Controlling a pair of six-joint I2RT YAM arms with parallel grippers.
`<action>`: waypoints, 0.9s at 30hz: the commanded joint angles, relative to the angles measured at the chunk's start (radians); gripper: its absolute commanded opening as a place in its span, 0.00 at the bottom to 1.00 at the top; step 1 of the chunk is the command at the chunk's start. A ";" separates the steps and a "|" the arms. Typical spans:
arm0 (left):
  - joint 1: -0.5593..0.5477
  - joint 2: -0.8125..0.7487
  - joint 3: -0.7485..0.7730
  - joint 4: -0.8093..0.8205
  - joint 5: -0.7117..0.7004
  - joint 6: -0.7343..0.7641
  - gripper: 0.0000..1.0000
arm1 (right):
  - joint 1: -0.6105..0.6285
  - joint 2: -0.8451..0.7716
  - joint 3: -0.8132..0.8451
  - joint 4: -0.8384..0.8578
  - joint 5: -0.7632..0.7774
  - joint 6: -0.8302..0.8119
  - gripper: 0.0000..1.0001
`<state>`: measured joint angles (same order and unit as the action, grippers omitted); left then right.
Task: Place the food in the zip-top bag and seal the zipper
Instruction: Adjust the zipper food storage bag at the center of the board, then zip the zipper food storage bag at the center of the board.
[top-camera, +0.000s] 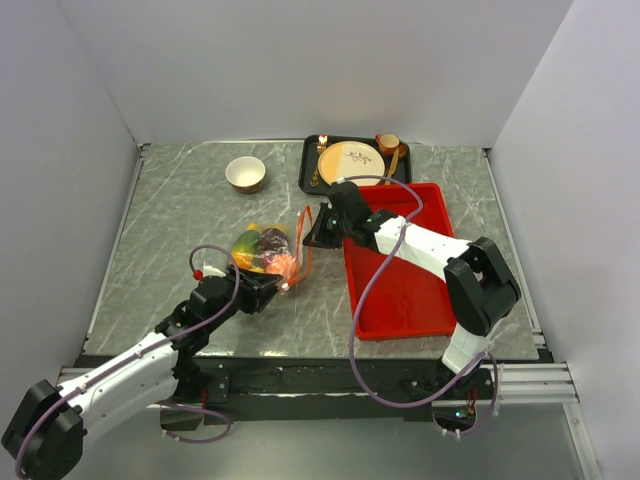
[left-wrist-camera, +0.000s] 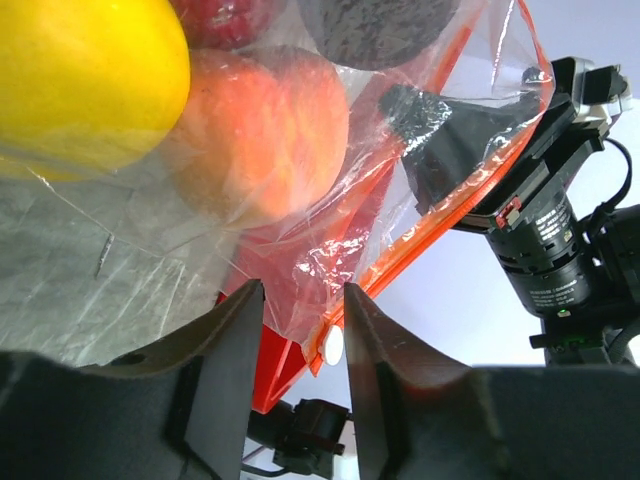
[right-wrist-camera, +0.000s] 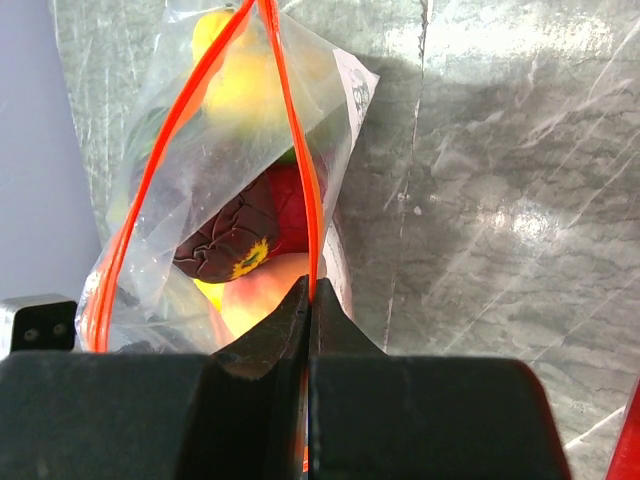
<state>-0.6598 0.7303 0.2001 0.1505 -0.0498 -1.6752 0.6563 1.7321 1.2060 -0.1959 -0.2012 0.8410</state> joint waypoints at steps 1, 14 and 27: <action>-0.004 0.015 -0.010 0.087 0.002 -0.031 0.39 | -0.009 -0.042 0.040 0.010 0.003 -0.011 0.00; -0.003 0.066 -0.010 0.127 0.022 -0.027 0.06 | -0.009 -0.040 0.040 0.009 -0.004 -0.022 0.00; -0.004 0.020 -0.024 0.112 0.007 0.008 0.01 | -0.034 -0.201 -0.042 -0.066 0.032 -0.033 0.56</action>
<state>-0.6609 0.7780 0.1814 0.2237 -0.0395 -1.6947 0.6434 1.6978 1.2018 -0.2394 -0.2028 0.8074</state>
